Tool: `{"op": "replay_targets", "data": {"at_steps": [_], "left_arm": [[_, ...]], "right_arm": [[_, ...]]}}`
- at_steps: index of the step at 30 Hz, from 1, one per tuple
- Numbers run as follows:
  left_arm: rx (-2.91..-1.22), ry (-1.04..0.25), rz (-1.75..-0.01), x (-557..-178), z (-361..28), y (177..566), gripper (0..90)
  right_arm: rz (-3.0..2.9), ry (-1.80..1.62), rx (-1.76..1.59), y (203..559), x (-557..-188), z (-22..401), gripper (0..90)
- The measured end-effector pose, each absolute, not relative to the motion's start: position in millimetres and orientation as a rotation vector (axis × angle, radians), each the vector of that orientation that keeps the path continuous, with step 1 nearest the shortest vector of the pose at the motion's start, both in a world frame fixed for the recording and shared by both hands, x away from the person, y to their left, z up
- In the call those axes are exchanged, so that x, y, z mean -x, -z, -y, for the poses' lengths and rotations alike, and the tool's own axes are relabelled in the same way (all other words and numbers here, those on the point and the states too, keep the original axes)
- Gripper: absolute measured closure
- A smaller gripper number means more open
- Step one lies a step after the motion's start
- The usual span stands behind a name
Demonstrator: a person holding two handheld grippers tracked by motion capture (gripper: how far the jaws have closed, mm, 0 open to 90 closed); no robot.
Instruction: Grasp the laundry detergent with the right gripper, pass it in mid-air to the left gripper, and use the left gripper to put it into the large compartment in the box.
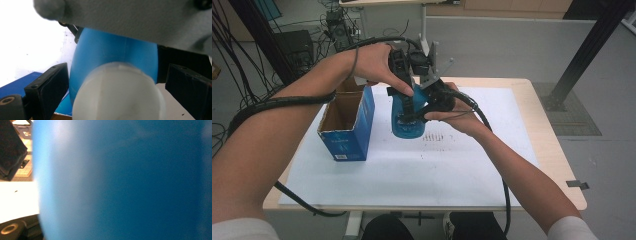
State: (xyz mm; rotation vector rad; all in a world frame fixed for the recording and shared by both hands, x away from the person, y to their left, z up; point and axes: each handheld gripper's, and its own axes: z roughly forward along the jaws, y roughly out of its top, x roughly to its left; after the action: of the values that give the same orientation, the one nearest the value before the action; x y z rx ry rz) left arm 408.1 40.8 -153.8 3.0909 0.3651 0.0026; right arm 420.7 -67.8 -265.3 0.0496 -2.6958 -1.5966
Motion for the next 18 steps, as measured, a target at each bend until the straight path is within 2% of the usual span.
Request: {"op": "replay_targets", "data": {"at_steps": [9, 18], "left_arm": [[-3.099, -0.006, -0.355, -409.0, -40.3, 154.5, 7.0], [-3.098, -0.015, -0.351, -408.7, -37.4, 154.4, 12.4]], "right_arm": [[2.692, 1.595, -0.05, 265.5, -420.3, 67.3, 44.4], [2.701, 1.597, -0.061, 264.5, -419.2, 68.4, 44.4]]}}
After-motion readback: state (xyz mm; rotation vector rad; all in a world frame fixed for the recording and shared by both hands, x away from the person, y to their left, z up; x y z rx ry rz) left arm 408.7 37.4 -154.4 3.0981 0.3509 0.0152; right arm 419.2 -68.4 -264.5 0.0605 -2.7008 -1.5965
